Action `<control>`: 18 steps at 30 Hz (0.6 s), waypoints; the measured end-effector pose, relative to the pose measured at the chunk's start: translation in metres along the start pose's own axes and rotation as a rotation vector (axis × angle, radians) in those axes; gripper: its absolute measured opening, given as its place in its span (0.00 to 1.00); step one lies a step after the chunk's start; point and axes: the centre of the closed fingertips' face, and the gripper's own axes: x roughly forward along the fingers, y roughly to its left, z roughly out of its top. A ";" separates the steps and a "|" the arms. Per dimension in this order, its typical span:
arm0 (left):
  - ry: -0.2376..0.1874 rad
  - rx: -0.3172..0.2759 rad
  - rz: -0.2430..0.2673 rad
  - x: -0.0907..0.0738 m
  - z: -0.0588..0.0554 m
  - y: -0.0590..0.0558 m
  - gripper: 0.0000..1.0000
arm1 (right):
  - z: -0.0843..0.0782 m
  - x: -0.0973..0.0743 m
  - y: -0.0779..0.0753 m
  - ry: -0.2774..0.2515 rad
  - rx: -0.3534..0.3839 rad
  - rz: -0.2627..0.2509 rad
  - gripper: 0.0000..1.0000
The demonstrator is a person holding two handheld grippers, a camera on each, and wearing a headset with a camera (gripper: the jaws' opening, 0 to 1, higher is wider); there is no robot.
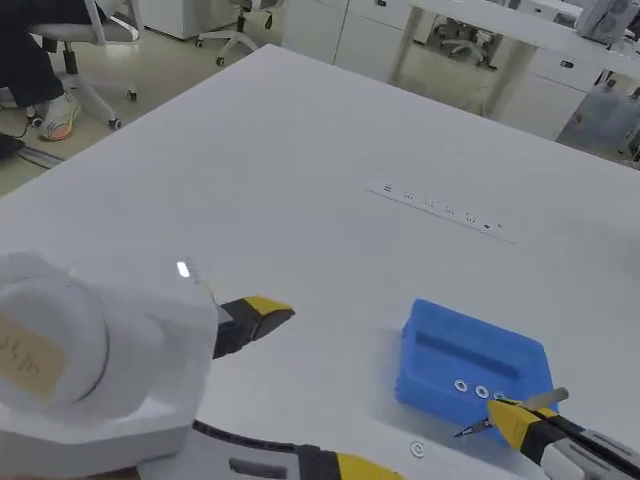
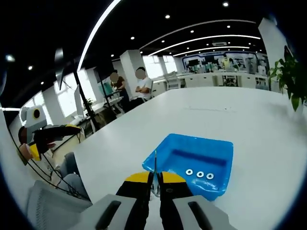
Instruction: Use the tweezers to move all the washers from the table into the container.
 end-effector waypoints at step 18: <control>0.025 0.027 -0.037 0.007 0.000 0.000 0.87 | 0.050 0.045 -0.022 -0.060 0.043 -0.015 0.03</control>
